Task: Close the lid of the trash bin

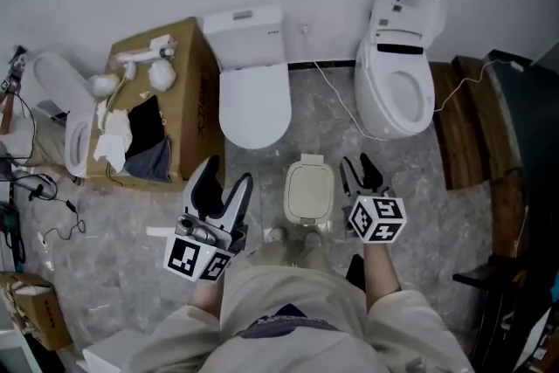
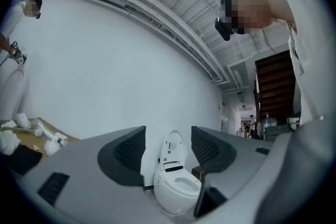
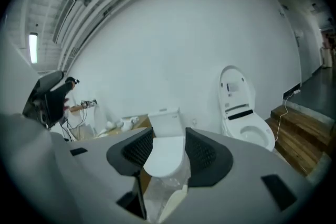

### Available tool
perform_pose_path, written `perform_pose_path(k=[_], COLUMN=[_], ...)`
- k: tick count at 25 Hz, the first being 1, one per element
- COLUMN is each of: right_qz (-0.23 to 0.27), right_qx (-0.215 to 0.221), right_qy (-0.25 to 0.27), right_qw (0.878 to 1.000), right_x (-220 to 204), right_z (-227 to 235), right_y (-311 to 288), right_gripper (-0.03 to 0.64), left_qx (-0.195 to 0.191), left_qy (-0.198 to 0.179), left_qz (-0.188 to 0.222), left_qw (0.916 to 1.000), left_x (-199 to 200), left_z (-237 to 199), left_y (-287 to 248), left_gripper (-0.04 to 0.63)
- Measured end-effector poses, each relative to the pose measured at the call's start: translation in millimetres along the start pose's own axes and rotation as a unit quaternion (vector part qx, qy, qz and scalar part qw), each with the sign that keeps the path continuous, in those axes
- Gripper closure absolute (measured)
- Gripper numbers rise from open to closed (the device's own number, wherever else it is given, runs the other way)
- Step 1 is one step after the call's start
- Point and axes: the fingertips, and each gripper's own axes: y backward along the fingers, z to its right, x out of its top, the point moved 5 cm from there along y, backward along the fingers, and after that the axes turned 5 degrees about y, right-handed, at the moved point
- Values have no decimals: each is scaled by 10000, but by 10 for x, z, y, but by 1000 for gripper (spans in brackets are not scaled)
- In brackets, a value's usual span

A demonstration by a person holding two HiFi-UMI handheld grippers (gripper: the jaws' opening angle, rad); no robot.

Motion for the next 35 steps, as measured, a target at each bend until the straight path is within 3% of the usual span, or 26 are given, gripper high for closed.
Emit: perform_pose_path(k=[6, 8, 11, 18, 28, 35], right_qz=[1184, 1359, 1532, 1919, 1942, 2024], right_qx=[-96, -166, -344, -490, -154, -260], right_qy=[108, 284, 462, 232, 167, 206], right_qw=[9929, 9902, 9865, 9799, 9807, 9787], right_x=[697, 792, 859, 988, 1016, 981], right_z=[-129, -121, -53, 158, 218, 61], right_y=[730, 879, 1091, 1413, 1569, 1678], right_gripper=[487, 524, 607, 609, 609, 609], left_qx=[-4, 19, 123, 220, 536, 631], left_qy=[253, 273, 200, -250, -405, -413], left_qz=[338, 441, 522, 338, 121, -13], left_qw=[9991, 9987, 9984, 9989, 9977, 9971], left_x=[24, 32, 65, 161, 209, 200], left_z=[271, 321, 405, 662, 867, 752], left_y=[55, 33, 7, -65, 76, 346], left_gripper=[375, 429, 593, 598, 598, 598])
